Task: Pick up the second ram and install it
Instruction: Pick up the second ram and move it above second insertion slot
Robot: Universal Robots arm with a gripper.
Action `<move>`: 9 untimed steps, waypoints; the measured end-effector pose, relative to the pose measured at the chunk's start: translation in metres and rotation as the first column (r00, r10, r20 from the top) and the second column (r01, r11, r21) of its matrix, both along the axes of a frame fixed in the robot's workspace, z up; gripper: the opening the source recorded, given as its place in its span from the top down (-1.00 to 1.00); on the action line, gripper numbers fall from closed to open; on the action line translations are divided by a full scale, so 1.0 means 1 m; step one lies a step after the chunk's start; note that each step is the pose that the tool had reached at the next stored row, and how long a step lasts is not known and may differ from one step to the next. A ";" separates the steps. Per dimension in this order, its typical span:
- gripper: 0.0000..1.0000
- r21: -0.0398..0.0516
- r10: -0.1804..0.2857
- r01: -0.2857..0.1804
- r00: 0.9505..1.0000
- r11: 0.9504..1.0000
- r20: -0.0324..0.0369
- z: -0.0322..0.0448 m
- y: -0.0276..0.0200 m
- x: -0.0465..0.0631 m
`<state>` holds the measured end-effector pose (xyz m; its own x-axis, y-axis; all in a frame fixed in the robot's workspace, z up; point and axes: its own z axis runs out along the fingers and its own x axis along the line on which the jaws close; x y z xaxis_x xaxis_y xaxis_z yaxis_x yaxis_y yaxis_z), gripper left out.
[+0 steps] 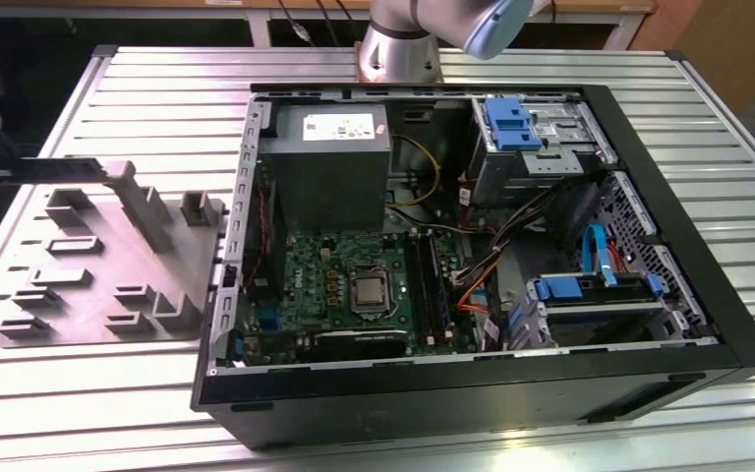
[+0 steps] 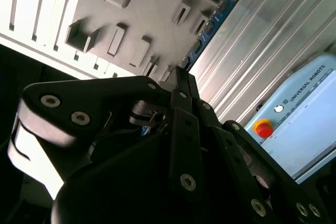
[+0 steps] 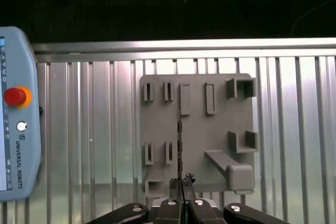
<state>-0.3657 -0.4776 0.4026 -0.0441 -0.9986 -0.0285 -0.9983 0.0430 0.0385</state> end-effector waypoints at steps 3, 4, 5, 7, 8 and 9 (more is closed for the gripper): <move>0.77 0.000 0.000 0.000 1.000 1.000 0.000 -0.0001 0.0000 0.013; 0.77 0.000 0.000 0.000 1.000 1.000 0.000 0.0000 0.0000 0.018; 0.77 0.000 0.000 0.000 1.000 1.000 0.000 0.0000 0.0000 0.022; 0.77 0.000 0.000 0.000 1.000 1.000 0.000 0.0000 0.0000 0.031; 0.77 0.000 0.000 0.000 1.000 1.000 0.000 0.0000 0.0000 0.036; 0.77 0.000 0.000 0.000 1.000 1.000 0.000 0.0000 0.0000 0.040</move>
<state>-0.3253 -0.4776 0.4026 -0.0442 -0.9986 -0.0285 -0.9983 0.0431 0.0385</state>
